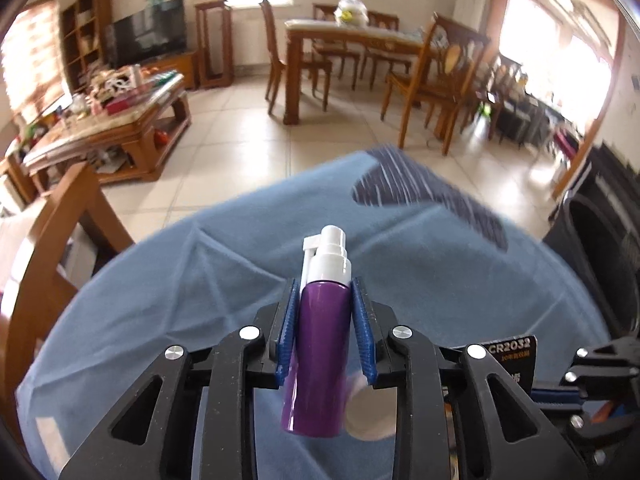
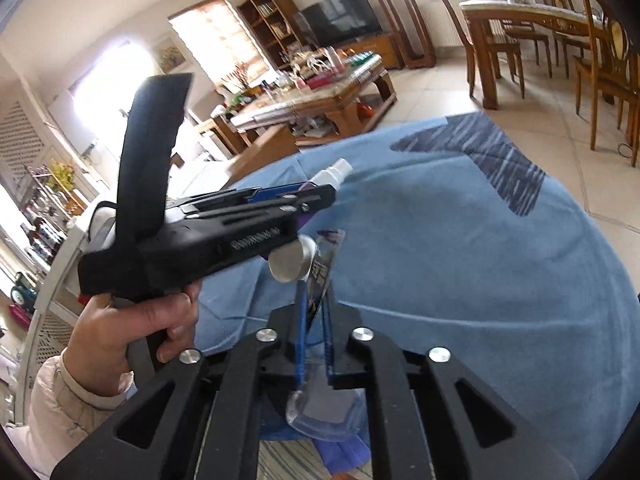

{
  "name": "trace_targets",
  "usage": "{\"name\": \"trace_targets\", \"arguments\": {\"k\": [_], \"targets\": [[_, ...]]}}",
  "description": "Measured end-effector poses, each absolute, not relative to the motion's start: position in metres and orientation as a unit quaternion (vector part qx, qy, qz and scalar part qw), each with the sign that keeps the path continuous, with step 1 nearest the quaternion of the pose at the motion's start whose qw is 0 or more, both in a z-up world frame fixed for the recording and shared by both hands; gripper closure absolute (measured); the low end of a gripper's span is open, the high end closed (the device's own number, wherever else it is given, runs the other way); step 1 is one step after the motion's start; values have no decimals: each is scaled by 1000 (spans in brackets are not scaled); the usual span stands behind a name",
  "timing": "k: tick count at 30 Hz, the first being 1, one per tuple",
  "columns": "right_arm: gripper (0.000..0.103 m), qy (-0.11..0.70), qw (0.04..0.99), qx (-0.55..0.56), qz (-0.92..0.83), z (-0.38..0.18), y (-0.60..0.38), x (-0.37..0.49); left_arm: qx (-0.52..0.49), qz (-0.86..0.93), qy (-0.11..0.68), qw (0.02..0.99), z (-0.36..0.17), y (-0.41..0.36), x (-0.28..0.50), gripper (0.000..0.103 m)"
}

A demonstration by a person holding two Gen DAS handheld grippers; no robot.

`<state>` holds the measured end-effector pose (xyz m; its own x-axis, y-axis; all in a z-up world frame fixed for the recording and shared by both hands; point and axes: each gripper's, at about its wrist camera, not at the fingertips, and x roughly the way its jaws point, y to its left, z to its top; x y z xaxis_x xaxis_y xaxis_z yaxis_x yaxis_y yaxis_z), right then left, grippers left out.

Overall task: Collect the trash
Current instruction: 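Grasp the purple spray bottle with the left tool while the right tool grasps the battery card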

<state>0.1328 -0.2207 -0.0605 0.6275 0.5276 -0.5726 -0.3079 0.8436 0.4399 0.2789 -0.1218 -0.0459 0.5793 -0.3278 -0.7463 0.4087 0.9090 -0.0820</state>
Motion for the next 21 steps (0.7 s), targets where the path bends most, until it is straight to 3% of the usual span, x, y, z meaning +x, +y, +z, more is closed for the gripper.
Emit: {"name": "trace_targets", "arguments": {"k": [11, 21], "targets": [[99, 301, 905, 166, 251, -35, -231, 106, -16, -177, 313, 933, 15, -63, 190, 77], [99, 272, 918, 147, 249, -14, -244, 78, -30, -193, 292, 936, 31, -60, 121, 77]]}}
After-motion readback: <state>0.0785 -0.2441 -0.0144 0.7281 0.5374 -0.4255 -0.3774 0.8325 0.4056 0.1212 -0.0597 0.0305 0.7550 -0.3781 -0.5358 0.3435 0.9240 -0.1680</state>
